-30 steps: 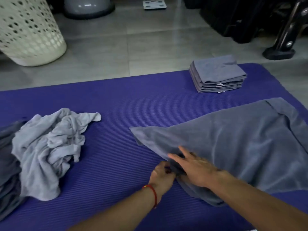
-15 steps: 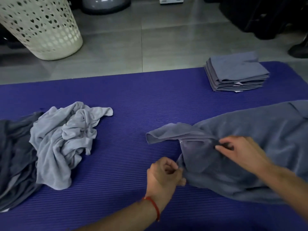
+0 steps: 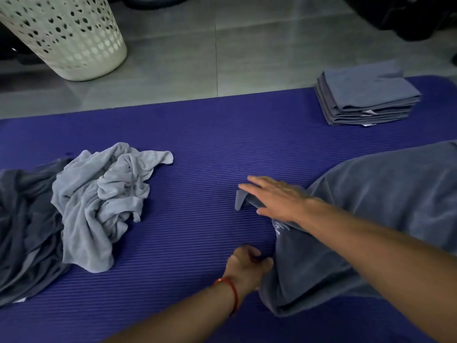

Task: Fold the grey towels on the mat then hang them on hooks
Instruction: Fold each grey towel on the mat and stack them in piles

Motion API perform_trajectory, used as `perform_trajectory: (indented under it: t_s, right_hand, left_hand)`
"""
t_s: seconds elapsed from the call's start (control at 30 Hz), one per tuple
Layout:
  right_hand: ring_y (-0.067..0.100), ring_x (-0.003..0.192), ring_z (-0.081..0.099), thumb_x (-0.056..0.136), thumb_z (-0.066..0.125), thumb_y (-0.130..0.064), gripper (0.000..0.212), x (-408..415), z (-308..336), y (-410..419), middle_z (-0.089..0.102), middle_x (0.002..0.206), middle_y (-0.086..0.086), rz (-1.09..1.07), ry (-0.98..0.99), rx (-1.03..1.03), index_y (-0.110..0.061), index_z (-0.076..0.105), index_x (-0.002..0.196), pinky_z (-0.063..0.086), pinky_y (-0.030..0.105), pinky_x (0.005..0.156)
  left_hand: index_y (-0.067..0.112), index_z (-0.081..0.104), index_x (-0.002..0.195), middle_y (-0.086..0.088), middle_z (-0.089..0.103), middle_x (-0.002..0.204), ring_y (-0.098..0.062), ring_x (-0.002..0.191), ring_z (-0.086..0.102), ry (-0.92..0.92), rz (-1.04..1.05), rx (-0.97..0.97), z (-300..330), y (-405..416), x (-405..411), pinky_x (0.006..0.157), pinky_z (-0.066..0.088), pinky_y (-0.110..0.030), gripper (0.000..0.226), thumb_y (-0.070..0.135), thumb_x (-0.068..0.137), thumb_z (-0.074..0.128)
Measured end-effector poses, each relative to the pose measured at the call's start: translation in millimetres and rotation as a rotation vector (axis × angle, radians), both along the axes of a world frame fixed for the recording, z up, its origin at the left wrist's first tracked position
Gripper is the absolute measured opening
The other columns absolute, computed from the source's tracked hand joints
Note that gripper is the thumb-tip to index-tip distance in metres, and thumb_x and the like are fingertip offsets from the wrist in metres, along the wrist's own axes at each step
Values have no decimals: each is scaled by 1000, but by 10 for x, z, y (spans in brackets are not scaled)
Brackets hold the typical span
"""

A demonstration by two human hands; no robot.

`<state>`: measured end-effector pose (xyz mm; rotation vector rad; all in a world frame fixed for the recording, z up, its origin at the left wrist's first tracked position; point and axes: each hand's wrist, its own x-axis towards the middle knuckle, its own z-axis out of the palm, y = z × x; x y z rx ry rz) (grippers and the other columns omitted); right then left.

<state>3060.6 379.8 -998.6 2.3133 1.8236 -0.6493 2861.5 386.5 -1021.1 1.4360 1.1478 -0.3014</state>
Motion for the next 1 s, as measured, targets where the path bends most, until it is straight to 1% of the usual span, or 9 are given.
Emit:
perform_trajectory:
  t_s: [0.07, 0.13, 0.2, 0.33, 0.47, 0.63, 0.77, 0.9, 1.0]
  right_hand:
    - [23, 119, 55, 102, 56, -25, 56, -28, -122, 33, 62, 126, -1, 70, -46, 43, -29, 33, 152, 39, 41, 102]
    - [21, 103, 63, 99, 57, -24, 25, 35, -89, 38, 67, 107, -3, 69, -64, 172, -23, 60, 124, 42, 40, 94]
    - [26, 99, 65, 95, 58, -24, 13, 190, 112, 52, 67, 101, 0, -70, 4, 346, -21, 67, 103, 46, 42, 88]
    - [22, 95, 66, 93, 59, -20, 17, 470, 807, 165, 74, 101, -2, -265, 156, 618, -23, 70, 106, 47, 34, 76]
    - [13, 95, 66, 92, 66, -26, 15, 488, 1314, 540, 74, 100, -9, -252, 217, 646, -28, 73, 105, 50, 31, 80]
    - [27, 104, 61, 94, 58, -23, 21, 197, 1246, 1103, 72, 107, -1, -63, -34, 363, -28, 74, 106, 51, 41, 81]
    - [31, 94, 63, 90, 58, -13, 22, -68, 1052, 1404, 69, 102, 4, 3, -125, 169, -28, 73, 97, 47, 37, 70]
    - [24, 88, 65, 92, 56, -13, 21, -206, 906, 1511, 72, 96, 1, -61, 21, 182, -27, 71, 91, 56, 42, 77]
    - [16, 67, 67, 95, 53, -22, 16, -178, 808, 1453, 71, 71, 0, -175, 183, 249, -22, 66, 87, 58, 39, 76]
  left_hand:
    - [22, 58, 105, -11, 72, 103, -17, 75, 70, 45, -59, -53, 20, 38, 78, 67, 62, -32, 57, 35, 52, 73]
    - [22, 60, 108, -8, 72, 101, -16, 78, 69, 46, -118, -51, 30, 58, 71, 70, 62, -31, 56, 27, 53, 71]
    - [18, 67, 109, -4, 73, 91, -14, 79, 67, -18, -73, -61, 57, 60, -26, 73, 59, -29, 45, 11, 65, 73]
    - [17, 72, 99, -9, 75, 85, -21, 79, 68, -157, 278, 17, 75, 110, -504, 73, 54, -34, 35, -13, 87, 57]
    - [31, 72, 108, -3, 68, 64, -9, 58, 60, -193, 251, 365, 197, 46, -961, 63, 53, -27, 38, -1, 93, 59]
    - [35, 60, 108, 1, 73, 74, -11, 64, 68, -111, 185, 166, 136, -34, -1150, 72, 60, -48, 30, 25, 83, 74]
    - [33, 55, 116, 5, 72, 81, 1, 76, 68, -98, 214, 292, -33, 303, -1151, 84, 58, -39, 33, 33, 89, 73]
    - [18, 37, 148, 7, 70, 82, 10, 75, 63, -67, 146, 349, -63, 624, -1011, 69, 48, -8, 67, 40, 92, 68]
    - [21, 48, 136, 7, 70, 81, -1, 77, 65, -56, 155, 417, -129, 812, -863, 70, 52, -17, 56, 41, 89, 71]
